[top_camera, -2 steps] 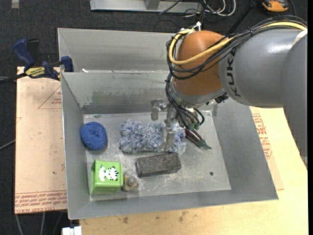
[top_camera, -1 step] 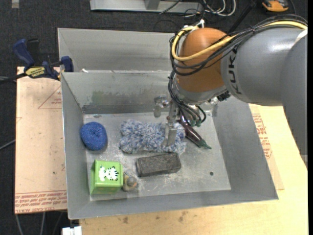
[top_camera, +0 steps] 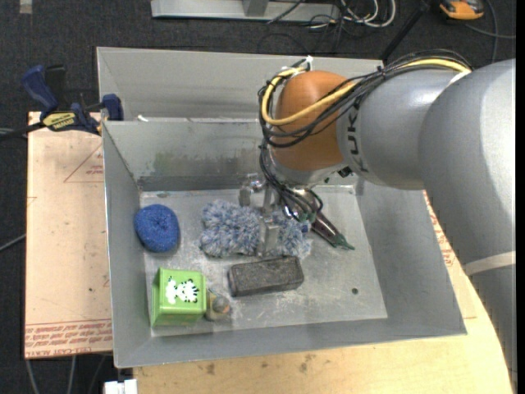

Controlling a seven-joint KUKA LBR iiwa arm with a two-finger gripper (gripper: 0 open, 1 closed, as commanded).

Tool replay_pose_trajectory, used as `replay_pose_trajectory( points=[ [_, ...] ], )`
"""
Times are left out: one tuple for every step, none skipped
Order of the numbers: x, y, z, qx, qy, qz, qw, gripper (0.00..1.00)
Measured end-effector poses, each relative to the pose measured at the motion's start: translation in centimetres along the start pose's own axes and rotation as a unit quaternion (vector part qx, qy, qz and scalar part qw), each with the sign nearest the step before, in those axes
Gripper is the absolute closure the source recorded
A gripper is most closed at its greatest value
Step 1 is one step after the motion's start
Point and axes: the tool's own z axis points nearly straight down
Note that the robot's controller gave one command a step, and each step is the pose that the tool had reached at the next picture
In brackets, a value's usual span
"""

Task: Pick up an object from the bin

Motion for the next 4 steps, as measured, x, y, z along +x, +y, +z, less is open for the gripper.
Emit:
replay_pose_trajectory(
  points=[
    [1.47,-0.41,1.81,-0.001,0.001,0.119,0.9929,1.0],
    [1.47,-0.41,1.81,-0.001,0.001,0.119,0.9929,1.0],
    [1.51,-0.39,1.59,0.0,0.0017,0.119,0.9929,1.0],
    [1.52,-0.39,1.05,0.0,0.0025,0.118,0.993,1.0]
  ],
)
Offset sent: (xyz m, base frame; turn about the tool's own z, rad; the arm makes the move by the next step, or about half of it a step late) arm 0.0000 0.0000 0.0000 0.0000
